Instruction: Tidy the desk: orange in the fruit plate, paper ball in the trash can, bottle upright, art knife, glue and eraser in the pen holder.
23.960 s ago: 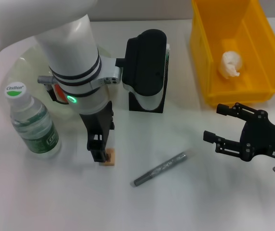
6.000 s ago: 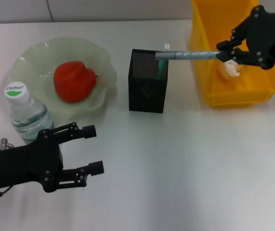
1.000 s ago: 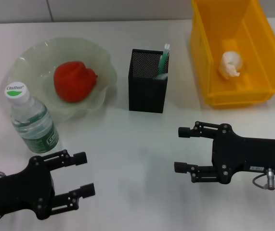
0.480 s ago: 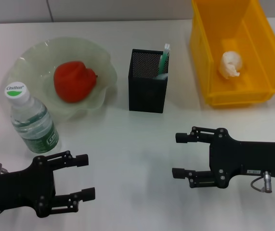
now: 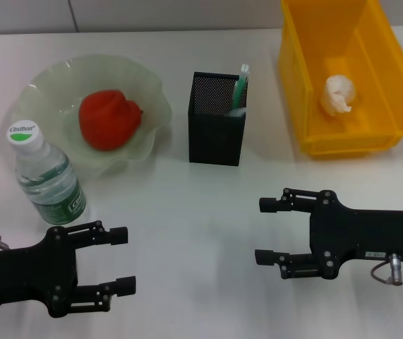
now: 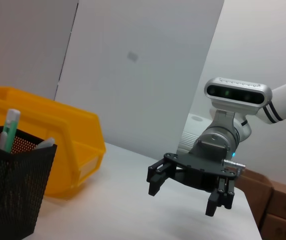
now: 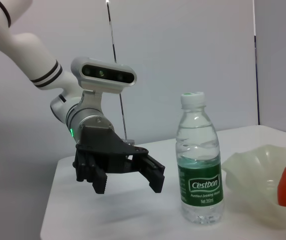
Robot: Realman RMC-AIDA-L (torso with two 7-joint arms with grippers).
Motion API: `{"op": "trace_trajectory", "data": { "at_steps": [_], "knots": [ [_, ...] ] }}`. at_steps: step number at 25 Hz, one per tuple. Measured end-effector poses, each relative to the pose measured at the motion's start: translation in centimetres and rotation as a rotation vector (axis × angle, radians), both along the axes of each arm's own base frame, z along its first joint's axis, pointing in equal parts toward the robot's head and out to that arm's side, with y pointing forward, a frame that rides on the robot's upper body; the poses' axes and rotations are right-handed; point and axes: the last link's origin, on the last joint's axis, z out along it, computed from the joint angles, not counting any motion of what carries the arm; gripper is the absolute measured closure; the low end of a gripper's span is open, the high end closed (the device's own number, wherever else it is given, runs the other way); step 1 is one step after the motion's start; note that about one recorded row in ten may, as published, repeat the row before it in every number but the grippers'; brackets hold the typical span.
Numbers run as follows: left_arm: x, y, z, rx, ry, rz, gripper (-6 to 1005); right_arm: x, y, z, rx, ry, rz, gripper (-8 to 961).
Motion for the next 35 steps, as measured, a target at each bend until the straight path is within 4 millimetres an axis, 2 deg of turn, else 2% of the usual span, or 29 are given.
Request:
{"op": "trace_trajectory", "data": {
  "at_steps": [35],
  "knots": [
    [-0.01, 0.51, 0.44, -0.010, 0.017, -0.010, 214, -0.36, 0.15, 0.20, -0.006, 0.016, 0.005, 177]
  ]
}}
